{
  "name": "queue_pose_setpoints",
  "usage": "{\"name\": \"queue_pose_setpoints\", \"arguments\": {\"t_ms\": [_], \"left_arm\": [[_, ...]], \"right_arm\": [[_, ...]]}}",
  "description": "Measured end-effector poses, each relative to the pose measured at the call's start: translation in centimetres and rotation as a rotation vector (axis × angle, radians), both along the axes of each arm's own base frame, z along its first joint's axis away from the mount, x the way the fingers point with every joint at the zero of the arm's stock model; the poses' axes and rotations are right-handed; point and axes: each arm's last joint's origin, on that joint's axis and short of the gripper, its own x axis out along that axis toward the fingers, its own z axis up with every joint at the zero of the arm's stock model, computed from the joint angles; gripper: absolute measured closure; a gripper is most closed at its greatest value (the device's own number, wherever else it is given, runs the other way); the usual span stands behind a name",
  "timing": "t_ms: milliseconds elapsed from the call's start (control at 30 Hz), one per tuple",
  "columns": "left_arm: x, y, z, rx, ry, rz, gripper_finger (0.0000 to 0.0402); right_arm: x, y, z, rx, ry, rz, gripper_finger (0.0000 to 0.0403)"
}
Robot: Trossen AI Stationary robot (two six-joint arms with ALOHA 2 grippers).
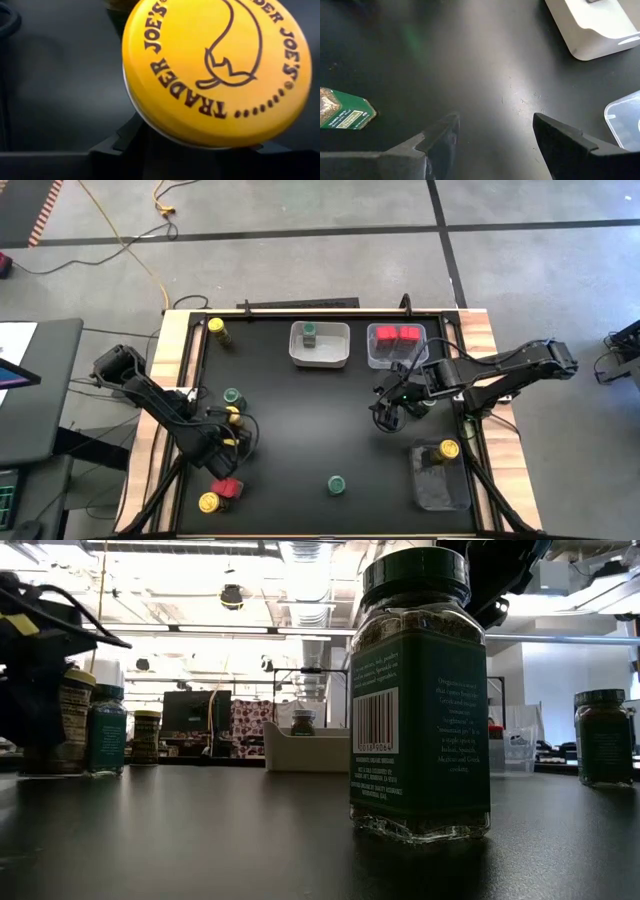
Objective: Sort spices by type
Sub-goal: Put the middle yellow seasoning can into the black bin
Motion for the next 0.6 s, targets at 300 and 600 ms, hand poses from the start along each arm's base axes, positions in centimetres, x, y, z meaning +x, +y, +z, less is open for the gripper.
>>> {"name": "queue_pose_setpoints", "arguments": {"t_ms": [300,600], "left_arm": [[1.3,-1.2,1.4,-0.043,-0.033,-0.112,0.0224],[3.5,-1.7,3.2,-0.039,-0.093,-0.257,0.0224]], "right_arm": [[0.0,0.0,0.0,0.0,-0.001,0.0,0.0121],[0.0,0.0,0.7,-0.045,-0.025,0.061,0.0121]]}}
